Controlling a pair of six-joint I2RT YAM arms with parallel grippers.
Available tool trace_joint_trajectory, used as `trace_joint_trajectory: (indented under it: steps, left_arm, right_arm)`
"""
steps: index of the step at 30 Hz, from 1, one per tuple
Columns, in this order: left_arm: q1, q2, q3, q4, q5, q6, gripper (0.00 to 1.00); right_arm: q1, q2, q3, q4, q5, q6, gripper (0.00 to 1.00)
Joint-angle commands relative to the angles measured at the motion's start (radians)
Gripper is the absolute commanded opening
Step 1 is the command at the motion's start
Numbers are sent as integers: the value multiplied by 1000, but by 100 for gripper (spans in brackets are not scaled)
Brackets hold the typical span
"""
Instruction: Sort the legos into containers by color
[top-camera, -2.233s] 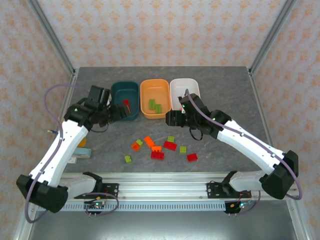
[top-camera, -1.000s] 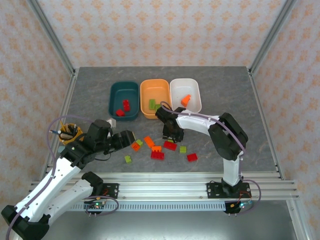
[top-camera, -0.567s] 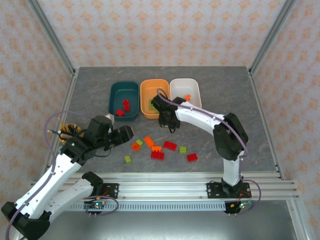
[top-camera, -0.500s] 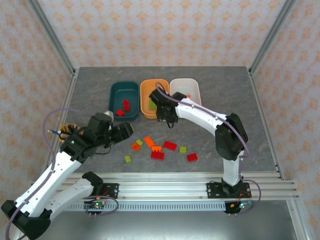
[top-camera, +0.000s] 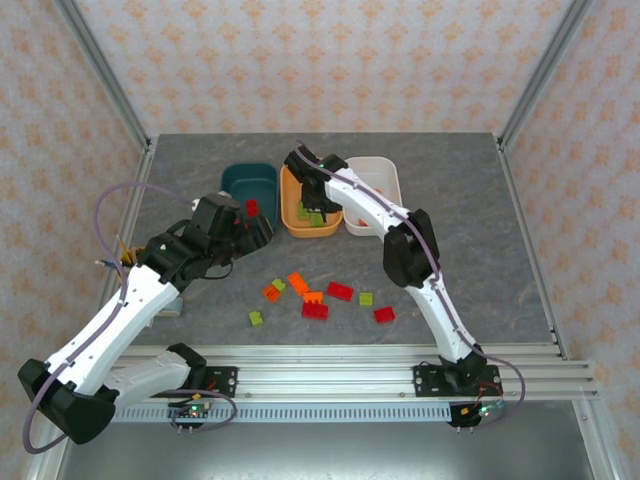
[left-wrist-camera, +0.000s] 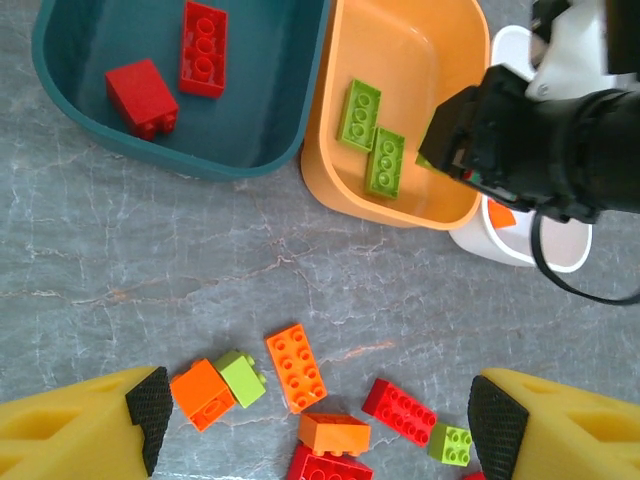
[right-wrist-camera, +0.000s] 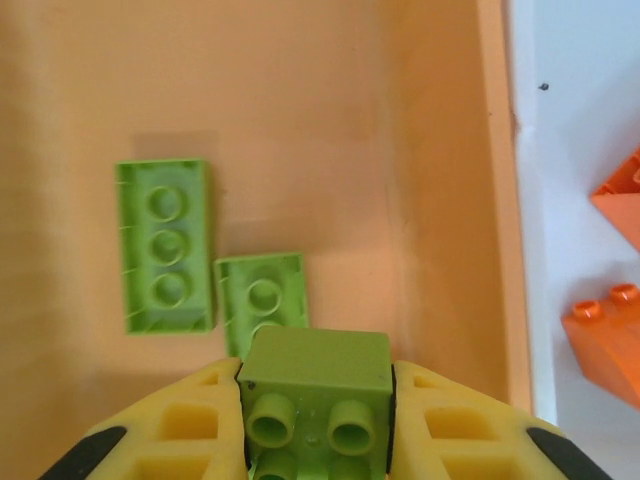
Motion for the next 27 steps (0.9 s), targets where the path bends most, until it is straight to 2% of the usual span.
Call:
trace_joint_trajectory:
  steps: [1, 4, 7, 12, 15, 22, 25, 27]
  left_arm:
    - [-7, -4, 18, -48, -44, 8, 81]
    - [-7, -19, 3, -55, -44, 0, 81]
    - [-6, -40, -13, -62, -49, -6, 81]
    - [-7, -49, -32, -81, -36, -7, 81]
    - [-7, -47, -56, -97, -24, -15, 81]
    - [-7, -40, -142, -113, 31, -49, 79]
    - [-7, -34, -177, -129, 47, -44, 77]
    - [-7, -40, -200, -140, 49, -42, 77]
  right_arm:
    - [-8, 37, 68, -86, 25, -26, 29]
    - [-10, 60, 70, -79, 29, -16, 29]
    - [-10, 72, 75, -88, 44, 1, 34]
    - [-10, 74, 98, -85, 22, 0, 56]
    - [-4, 59, 148, -80, -5, -9, 63]
    - [27, -55, 216, -18, -68, -21, 62]
    - [46, -143, 164, 7, -76, -37, 60]
    - [61, -228, 71, 43, -75, -53, 60]
